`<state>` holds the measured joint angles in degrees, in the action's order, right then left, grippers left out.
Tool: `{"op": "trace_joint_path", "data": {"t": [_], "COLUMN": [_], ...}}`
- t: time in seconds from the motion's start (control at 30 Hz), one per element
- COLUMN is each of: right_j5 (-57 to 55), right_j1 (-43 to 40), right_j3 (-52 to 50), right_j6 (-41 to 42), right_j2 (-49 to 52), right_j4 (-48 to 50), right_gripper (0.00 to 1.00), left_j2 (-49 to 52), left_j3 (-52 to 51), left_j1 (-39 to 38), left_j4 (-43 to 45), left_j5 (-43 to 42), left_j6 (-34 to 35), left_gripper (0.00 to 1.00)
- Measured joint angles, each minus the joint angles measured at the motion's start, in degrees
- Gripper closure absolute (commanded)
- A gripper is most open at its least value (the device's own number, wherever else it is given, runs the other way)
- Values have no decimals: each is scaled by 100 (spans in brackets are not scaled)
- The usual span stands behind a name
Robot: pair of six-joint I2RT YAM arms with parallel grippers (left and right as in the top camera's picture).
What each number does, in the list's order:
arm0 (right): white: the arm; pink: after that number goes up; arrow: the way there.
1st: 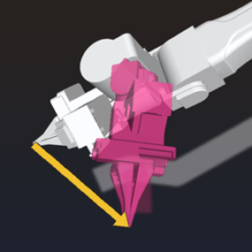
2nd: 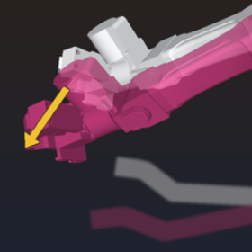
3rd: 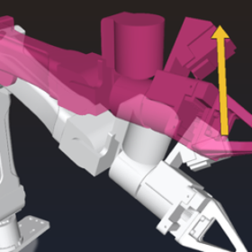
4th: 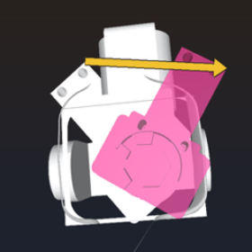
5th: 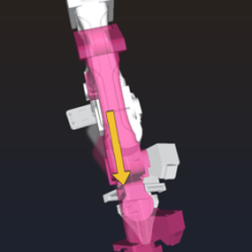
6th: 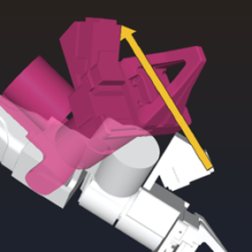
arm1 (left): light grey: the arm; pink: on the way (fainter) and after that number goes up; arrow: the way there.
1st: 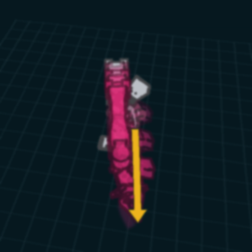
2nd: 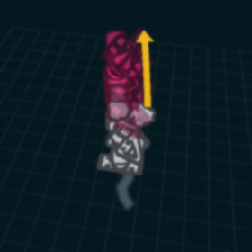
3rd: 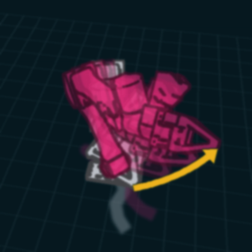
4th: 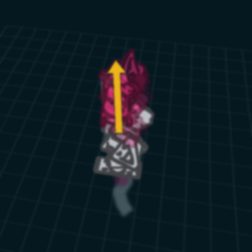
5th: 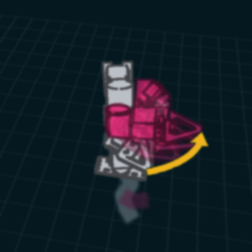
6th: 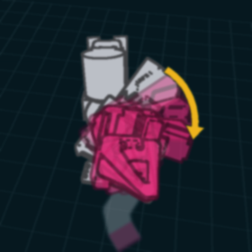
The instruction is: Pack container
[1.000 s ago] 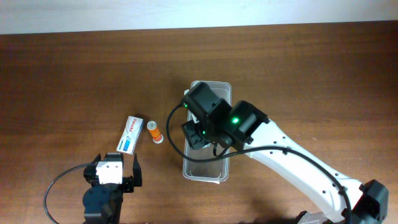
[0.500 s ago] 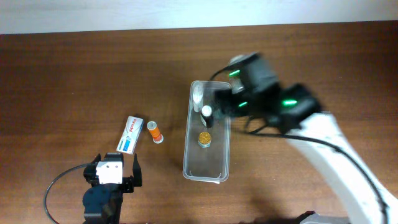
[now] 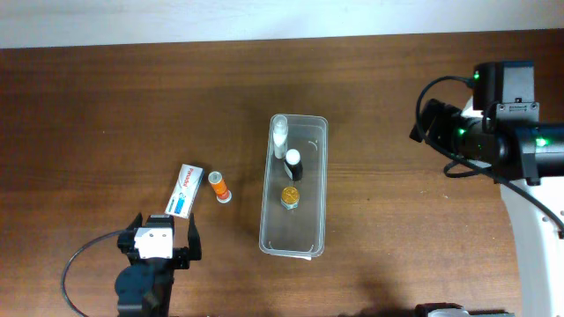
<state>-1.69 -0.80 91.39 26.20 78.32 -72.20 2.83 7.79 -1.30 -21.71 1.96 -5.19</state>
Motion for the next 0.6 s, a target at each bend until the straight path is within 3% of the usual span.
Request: {"op": "trace_joint_path", "data": {"t": [0.33, 0.5, 0.6], "right_j5": [2, 4, 4], "right_j1": [-31, -31, -31], "right_j3": [0, 0, 0], "right_j6": [33, 39, 42], "right_j2": [177, 177, 177], "right_j4": [-151, -155, -160], "right_gripper": [2, 2, 2], "left_j2": [262, 1386, 2516], "left_j3": [498, 1912, 2924], "left_j1": [0, 0, 0], "left_j4": [374, 85, -601], "left_j5": [-470, -487, -505], "left_j6": [310, 354, 424], "left_gripper": [0, 1, 1]}}
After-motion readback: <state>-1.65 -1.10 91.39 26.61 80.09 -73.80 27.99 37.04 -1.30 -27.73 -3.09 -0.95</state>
